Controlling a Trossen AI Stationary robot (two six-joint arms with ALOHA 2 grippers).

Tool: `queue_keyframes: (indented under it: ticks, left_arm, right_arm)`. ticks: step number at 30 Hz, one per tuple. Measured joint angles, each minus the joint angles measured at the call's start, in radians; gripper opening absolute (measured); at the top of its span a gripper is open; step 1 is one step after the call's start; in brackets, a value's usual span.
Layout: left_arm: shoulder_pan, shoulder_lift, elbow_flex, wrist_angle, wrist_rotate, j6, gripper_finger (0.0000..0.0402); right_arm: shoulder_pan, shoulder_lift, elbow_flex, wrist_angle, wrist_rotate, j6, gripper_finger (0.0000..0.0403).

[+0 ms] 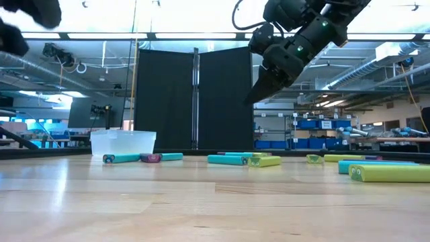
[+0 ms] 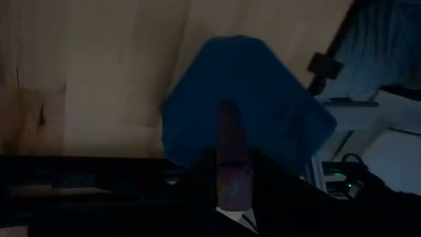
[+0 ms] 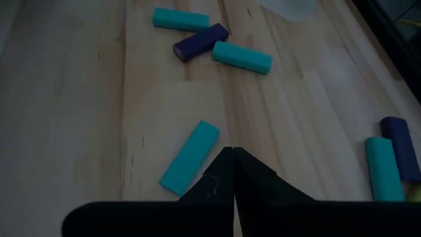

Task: Sort blocks
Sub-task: Put the purple block into the blue bin

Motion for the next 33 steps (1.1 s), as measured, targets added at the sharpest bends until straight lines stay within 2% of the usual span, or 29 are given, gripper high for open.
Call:
queue_keyframes:
  ticks: [5,11,17,28,33]
  left_arm:
    - [-0.057,0.032,0.04,0.018,-0.001,-0.013,0.0065]
    - [-0.122,0.121,-0.038,0.078,0.048,0.038,0.0065]
    - [-0.125,0.187,-0.094,0.192,0.041,0.086,0.0065]
    - [-0.109,0.252,-0.089,0.251,-0.081,0.149,0.0065]
    - [-0.085,0.253,-0.055,0.203,-0.131,0.196,0.0065]
  right_arm:
    - [0.0,0.0,0.0,0.0,0.0,0.003,0.0011]
    - [0.0,0.0,0.0,0.003,0.0,0.003,0.0011]
    - [0.0,0.0,0.0,0.003,-0.006,0.003,0.0011]
    - [-0.007,0.0,0.0,0.003,-0.022,-0.005,0.0011]
    - [-0.007,0.0,0.0,0.004,-0.022,-0.006,0.0011]
